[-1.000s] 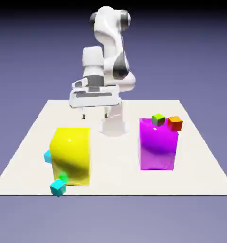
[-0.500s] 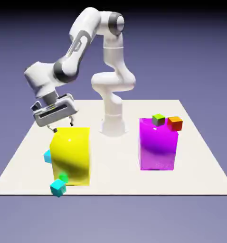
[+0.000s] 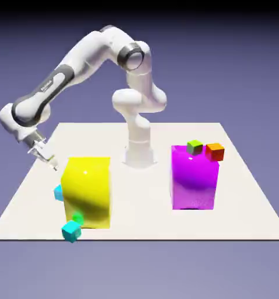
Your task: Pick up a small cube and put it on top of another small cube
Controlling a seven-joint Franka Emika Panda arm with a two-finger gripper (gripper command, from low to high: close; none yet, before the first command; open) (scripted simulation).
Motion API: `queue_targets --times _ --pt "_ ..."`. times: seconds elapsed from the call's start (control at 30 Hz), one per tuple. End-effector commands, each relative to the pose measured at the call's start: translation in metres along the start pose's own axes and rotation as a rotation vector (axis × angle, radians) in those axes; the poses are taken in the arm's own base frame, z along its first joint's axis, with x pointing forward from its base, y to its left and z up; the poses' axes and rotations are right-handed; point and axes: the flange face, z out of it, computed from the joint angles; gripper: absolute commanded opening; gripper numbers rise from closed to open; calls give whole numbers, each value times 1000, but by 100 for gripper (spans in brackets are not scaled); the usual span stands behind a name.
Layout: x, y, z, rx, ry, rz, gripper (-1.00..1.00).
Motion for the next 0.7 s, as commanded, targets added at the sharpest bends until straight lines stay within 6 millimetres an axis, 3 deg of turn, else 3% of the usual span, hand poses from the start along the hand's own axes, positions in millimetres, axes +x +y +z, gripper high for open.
queue_targets --times 0.0,0.13,0.27,0.33,0.37,0.53,0.67 --pt "13 3 2 4 -11 77 0" --pt "64 20 13 13 -52 377 0" --pt "100 46 45 -29 -54 633 0" --pt "106 44 23 28 -58 684 0" --pt "106 44 23 28 -58 684 0" --pt "115 42 67 17 -70 696 0" --pt "118 40 87 28 -57 683 0"
